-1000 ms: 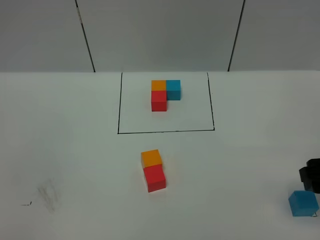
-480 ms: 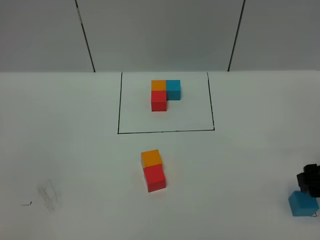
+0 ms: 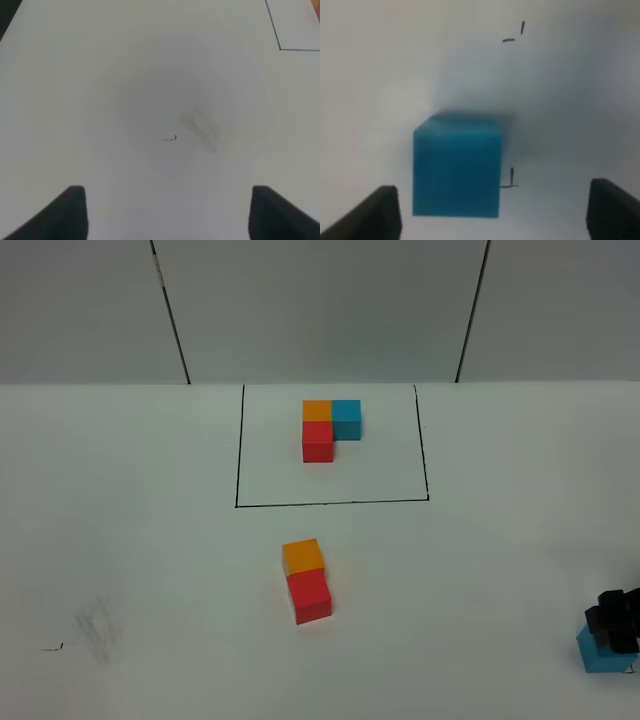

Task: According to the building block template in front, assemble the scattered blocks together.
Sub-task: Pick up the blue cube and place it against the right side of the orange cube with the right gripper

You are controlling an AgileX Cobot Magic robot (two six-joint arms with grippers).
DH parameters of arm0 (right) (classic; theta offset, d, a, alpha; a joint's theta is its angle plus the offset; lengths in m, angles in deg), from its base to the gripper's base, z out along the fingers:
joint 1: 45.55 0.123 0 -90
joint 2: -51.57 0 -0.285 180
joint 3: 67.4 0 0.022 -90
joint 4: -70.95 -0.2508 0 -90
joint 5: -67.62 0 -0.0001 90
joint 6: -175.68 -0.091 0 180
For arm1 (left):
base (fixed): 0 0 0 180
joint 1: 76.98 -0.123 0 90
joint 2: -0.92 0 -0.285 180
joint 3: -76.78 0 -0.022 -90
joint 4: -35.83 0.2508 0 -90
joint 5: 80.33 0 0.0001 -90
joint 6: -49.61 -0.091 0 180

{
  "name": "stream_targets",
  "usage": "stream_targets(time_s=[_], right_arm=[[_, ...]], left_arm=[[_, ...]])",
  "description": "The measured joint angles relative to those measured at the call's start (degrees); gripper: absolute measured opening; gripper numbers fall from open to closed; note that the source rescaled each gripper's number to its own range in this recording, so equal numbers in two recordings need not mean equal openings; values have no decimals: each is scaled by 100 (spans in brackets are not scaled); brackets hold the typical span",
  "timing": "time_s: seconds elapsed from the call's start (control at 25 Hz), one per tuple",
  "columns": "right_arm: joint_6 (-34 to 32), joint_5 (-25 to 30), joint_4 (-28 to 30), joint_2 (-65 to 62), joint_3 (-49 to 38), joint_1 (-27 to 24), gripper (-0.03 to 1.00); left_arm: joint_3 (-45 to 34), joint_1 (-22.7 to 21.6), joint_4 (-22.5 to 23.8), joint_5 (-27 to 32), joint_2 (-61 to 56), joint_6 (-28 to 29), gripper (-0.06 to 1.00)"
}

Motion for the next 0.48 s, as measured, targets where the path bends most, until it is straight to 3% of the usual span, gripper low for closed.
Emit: stream_targets(time_s=[0.48], right_arm=[[43,-271,-101,287,0,0,58]], left_arm=[[0,0,0,0,0,-5,61]])
